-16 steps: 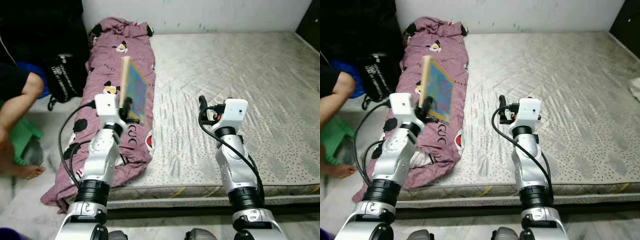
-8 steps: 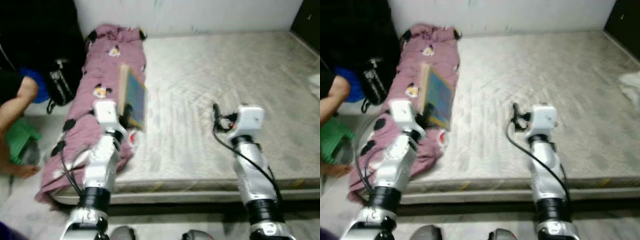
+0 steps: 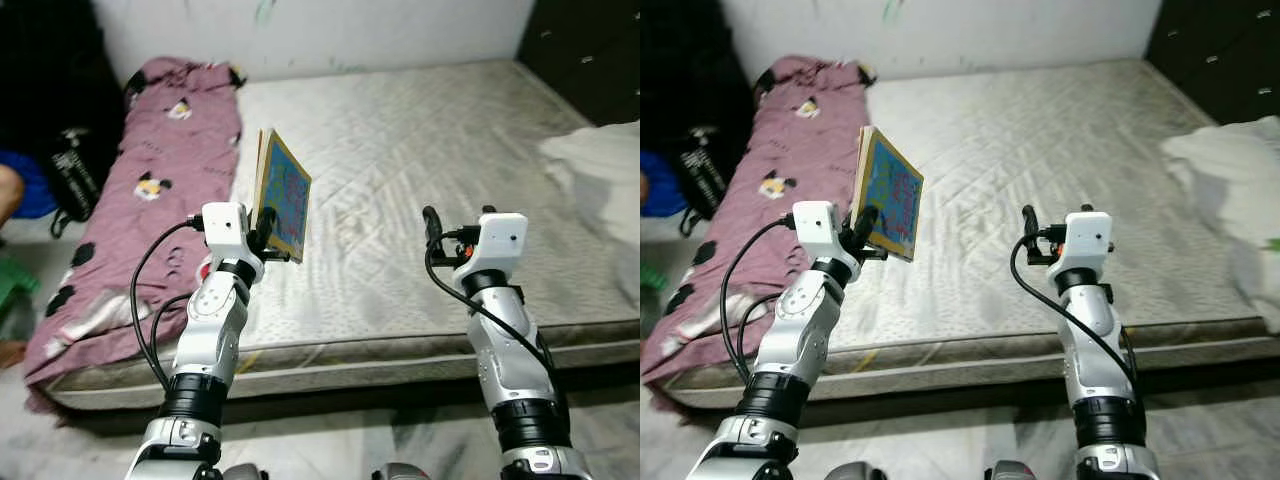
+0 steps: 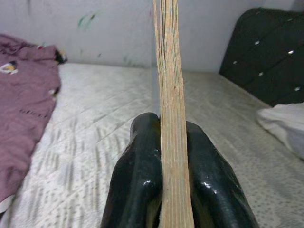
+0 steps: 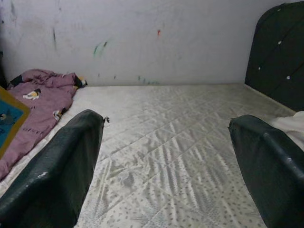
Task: Clean up the room
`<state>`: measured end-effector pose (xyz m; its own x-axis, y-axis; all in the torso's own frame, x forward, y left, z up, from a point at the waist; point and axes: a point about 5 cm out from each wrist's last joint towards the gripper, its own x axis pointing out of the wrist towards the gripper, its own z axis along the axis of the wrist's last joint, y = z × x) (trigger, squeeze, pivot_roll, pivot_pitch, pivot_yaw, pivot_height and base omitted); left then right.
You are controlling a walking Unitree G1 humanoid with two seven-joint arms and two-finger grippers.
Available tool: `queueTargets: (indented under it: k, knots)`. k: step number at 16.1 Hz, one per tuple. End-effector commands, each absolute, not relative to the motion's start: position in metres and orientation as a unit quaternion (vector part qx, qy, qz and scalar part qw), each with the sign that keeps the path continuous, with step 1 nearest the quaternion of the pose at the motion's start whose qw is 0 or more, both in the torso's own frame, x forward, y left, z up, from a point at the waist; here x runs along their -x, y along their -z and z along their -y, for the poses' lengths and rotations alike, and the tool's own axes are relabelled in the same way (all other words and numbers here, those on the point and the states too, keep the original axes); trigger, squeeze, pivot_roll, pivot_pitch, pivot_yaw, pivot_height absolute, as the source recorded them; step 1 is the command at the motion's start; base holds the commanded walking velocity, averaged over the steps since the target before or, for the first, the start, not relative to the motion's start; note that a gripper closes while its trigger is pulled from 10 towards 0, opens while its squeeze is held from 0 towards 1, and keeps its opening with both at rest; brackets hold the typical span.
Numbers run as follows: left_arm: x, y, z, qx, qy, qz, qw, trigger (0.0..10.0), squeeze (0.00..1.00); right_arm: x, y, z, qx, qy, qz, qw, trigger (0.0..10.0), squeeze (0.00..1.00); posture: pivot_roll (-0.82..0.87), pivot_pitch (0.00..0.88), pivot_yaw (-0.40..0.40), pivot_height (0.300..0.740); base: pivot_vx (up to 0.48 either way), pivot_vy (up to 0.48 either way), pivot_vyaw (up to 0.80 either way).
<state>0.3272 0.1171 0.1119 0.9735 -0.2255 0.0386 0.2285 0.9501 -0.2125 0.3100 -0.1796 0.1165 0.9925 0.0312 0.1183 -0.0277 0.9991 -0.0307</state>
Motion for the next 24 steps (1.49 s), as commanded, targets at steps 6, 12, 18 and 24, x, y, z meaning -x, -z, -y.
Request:
queueTargets:
  k: [6,12,18,24]
  knots:
    - [-0.329,-0.127,-0.126,0.108,0.119,0.052,0.986,10.0,0.00,-0.311,-0.119,0.171,0.010,-0.031,0.062,0.998,10.0,0.00,-0.11,0.000,0.058,0.740,0.204,0.000,0.00]
    - [-0.327,-0.123,-0.128,0.112,0.117,0.045,0.986,10.0,0.00,-0.310,-0.122,0.176,0.013,-0.025,0.066,0.997,10.0,0.00,-0.12,0.000,0.061,0.740,0.351,0.000,0.00]
    - [-0.321,-0.108,-0.156,0.068,0.028,0.016,0.997,10.0,0.00,-0.301,-0.115,0.200,0.030,0.036,0.055,0.997,10.0,0.00,-0.11,0.007,0.057,0.740,0.268,0.000,0.00]
    - [-0.316,-0.102,-0.201,0.002,-0.086,0.008,0.996,10.0,0.00,-0.288,-0.104,0.222,0.029,0.121,0.043,0.991,10.0,0.00,-0.10,0.000,0.079,0.740,0.000,0.000,0.00]
